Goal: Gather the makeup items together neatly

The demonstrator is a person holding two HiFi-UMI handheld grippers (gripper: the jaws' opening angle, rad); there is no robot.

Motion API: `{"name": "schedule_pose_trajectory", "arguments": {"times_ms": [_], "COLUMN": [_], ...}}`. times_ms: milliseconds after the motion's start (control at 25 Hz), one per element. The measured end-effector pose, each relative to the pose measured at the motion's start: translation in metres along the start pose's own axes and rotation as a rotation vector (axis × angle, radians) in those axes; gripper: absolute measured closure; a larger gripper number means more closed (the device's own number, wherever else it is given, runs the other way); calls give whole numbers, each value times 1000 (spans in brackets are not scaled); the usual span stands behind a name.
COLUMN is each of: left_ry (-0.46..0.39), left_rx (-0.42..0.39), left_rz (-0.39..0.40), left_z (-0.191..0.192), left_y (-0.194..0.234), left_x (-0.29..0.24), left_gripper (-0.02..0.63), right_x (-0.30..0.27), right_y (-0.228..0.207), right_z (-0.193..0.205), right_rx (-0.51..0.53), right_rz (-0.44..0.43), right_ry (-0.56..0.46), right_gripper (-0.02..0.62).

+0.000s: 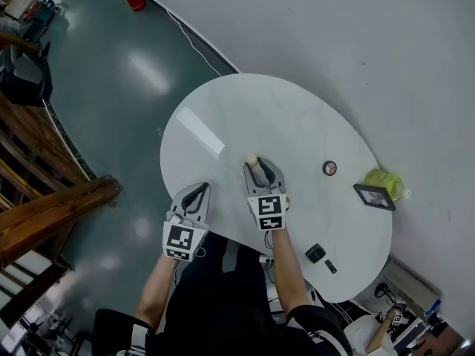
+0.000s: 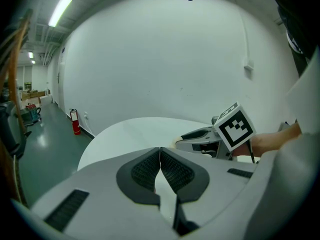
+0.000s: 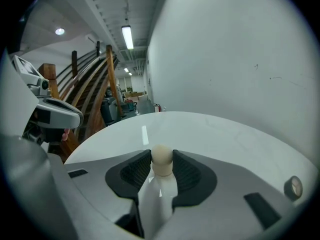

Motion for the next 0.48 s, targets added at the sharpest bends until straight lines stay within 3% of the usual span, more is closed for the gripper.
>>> {"name": "schedule_pose_trajectory", "arguments": {"times_ms": [480], "left_ry": [-32], "left_rx": [-54], "left_rz": [18], "left_z": [-21], "left_y": [-38], "left_x": [13], "left_gripper": [586], "right_x": [57], "right_y": [-8], "right_z": [-13], "right_rx": [14], "right_rz": [28], "right_ry": [-71], "right_gripper": [451]}}
Point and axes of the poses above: the fingertips, and each gripper's own axes: x backward along the fingers, y to its left, z out of its underside, the point moved 3 cm from there along x, backward along the fingers, and after that the axes turned 1 degree about -y, right-handed, at the moved point
